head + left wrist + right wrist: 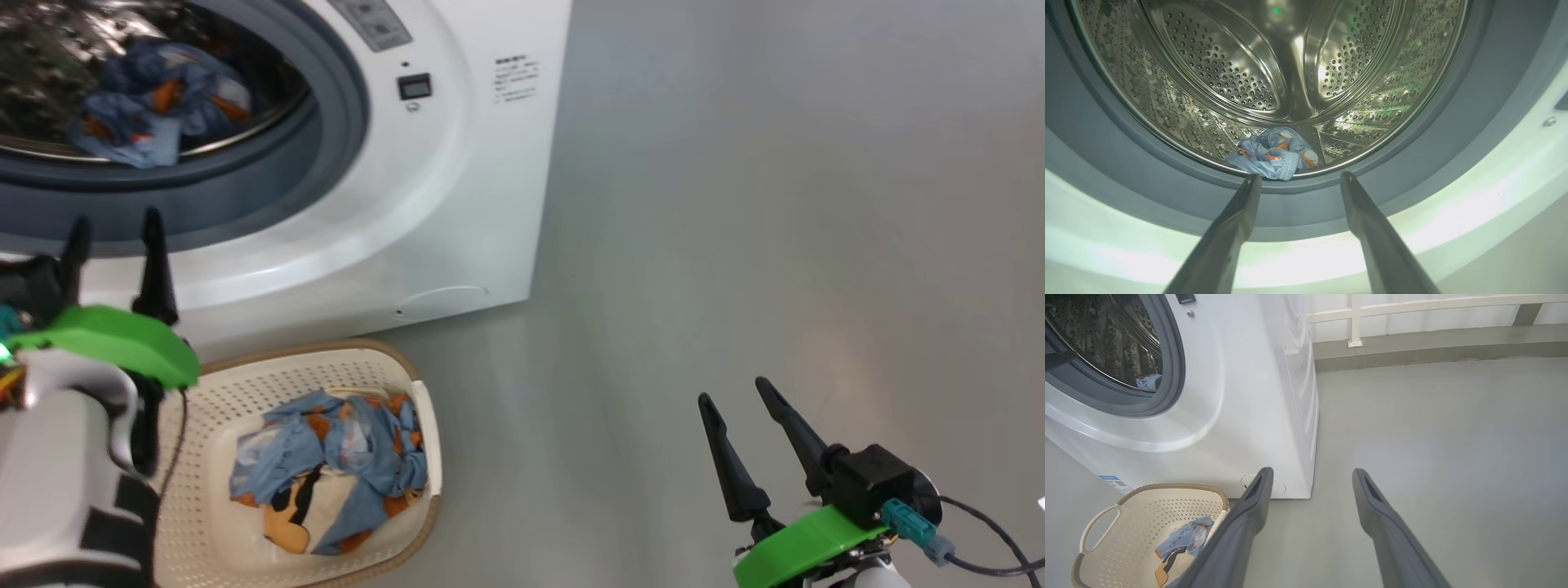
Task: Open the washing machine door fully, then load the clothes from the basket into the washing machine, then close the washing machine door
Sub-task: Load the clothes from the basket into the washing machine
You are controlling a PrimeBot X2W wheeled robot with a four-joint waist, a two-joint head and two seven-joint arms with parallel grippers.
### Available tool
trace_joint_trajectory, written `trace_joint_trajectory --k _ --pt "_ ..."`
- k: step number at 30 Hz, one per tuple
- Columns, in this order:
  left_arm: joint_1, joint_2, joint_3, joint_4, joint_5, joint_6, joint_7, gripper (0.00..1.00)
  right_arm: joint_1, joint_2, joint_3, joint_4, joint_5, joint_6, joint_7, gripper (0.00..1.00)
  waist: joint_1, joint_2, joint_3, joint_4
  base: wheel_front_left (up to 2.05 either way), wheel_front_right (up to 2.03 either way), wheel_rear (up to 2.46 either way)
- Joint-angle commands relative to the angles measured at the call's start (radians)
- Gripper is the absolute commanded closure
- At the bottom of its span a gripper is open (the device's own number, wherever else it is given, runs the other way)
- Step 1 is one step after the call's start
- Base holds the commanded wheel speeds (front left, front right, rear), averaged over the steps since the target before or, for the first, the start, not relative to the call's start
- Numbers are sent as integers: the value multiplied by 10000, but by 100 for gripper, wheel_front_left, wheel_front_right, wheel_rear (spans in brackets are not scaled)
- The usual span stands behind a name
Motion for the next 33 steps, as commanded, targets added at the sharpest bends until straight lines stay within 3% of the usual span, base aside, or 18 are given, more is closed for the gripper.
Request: trace_joint_trajectory --k 1,15,33 --pt "311 262 206 -445 -5 -78 -53 0 209 -68 174 -152 -132 62 -48 0 0 0 -394 409 0 0 0" --pt "3871 -697 286 -2992 57 -133 -53 0 636 -68 -123 47 -139 62 -48 0 0 0 -1751 1093 0 0 0" --pt "7026 -1116 1102 -5560 135 212 -53 0 1313 -68 -268 220 -104 62 -48 0 0 0 -3115 1222 0 0 0"
